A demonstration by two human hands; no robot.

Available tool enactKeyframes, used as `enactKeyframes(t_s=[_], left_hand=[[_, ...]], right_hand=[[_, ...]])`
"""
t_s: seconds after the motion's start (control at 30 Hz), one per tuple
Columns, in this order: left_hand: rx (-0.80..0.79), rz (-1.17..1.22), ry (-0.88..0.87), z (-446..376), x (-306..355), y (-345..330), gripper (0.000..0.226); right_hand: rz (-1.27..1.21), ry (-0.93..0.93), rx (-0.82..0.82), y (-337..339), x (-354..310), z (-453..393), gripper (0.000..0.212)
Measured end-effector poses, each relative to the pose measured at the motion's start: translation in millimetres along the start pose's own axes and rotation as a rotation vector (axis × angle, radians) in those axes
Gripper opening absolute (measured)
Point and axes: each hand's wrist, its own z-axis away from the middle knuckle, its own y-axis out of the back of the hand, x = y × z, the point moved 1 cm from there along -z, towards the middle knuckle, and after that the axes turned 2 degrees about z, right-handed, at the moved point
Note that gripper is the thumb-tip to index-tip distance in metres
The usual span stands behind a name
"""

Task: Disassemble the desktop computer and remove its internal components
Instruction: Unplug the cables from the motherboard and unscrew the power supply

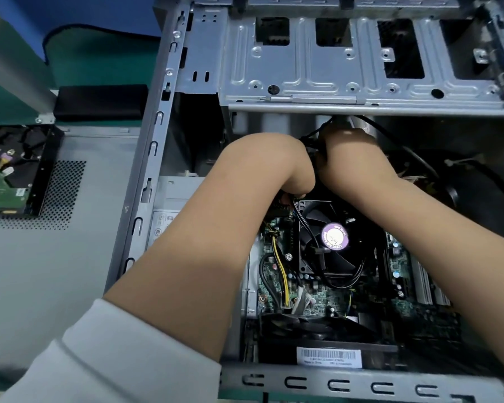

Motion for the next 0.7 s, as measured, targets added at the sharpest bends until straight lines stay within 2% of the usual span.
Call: enactKeyframes(t_s=[0.17, 0.33, 0.53, 0.7], left_hand=[[0.006, -0.005, -0.025, -1.5, -0.8, -0.4, 0.032], [0.006, 0.0, -0.028, -3.4, 0.3, -0.6, 0.035], [0.018, 0.005, -0.045, -4.6, 0.0, -1.4, 0.034], [0.018, 0.003, -0.039, -6.4, -0.1, -2.0, 0.032]], right_hand=[[-0.103, -0.056, 0.009, 2.7, 7.2, -2.7, 0.02], [0.036, 0.062, 0.016, -1.9, 1.4, 0.4, 0.02], [-0.072, -0.021, 0.017, -0.2, 8.9, -3.9, 0.02], [0.049, 0.076, 0.038, -2.2, 3.3, -0.3, 0.018]])
